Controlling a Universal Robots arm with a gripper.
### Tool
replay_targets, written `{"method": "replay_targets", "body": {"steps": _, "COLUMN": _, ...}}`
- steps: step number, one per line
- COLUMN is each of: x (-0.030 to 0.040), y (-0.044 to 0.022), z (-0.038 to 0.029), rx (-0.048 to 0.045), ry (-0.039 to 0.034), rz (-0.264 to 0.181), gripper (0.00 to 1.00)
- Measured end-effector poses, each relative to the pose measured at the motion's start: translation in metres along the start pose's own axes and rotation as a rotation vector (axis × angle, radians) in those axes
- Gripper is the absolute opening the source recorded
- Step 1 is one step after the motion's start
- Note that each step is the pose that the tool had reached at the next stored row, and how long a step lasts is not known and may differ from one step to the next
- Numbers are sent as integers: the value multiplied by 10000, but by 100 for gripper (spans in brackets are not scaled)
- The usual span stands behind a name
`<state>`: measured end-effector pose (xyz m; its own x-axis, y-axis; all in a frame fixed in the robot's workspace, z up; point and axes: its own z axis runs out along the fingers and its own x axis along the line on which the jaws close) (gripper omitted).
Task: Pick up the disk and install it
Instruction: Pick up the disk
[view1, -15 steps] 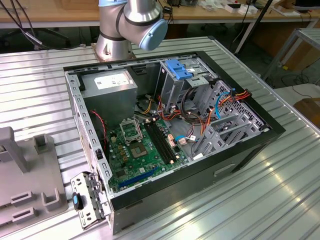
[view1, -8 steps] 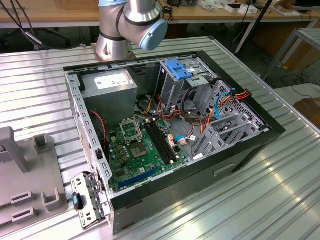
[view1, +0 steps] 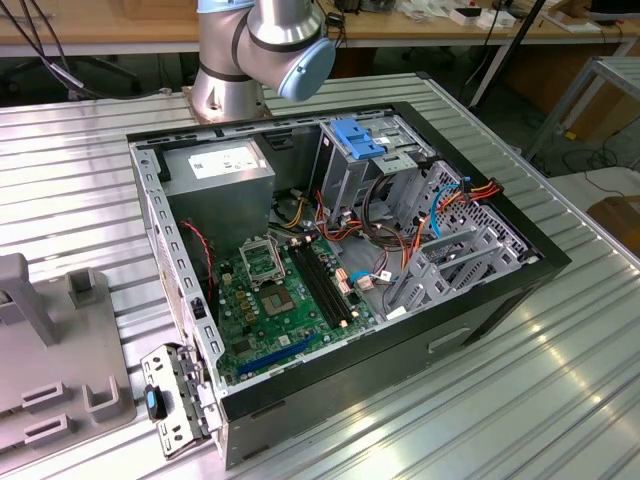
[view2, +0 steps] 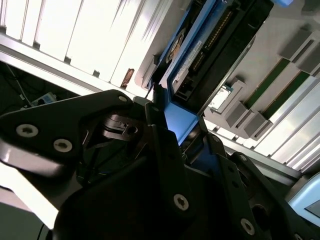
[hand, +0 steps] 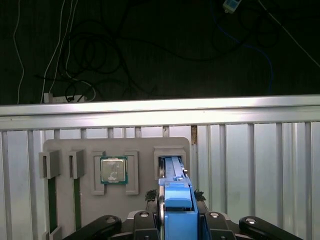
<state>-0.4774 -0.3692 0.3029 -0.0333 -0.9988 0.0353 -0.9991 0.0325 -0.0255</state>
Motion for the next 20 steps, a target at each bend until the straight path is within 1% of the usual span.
{"method": "replay_targets", "body": {"steps": 4, "x": 0, "y": 0, "z": 2, "rx": -4, "ry": 1, "rz": 0, "gripper": 37}}
{"method": "replay_targets", "body": {"steps": 14, "x": 4, "y": 1, "z": 52, "rx": 0, "ry": -6, "rz": 0, "gripper": 37}}
{"method": "replay_targets", "body": {"steps": 20, "x": 4, "y": 1, "z": 53, "rx": -4, "ry": -4, "rz": 0, "gripper": 37}}
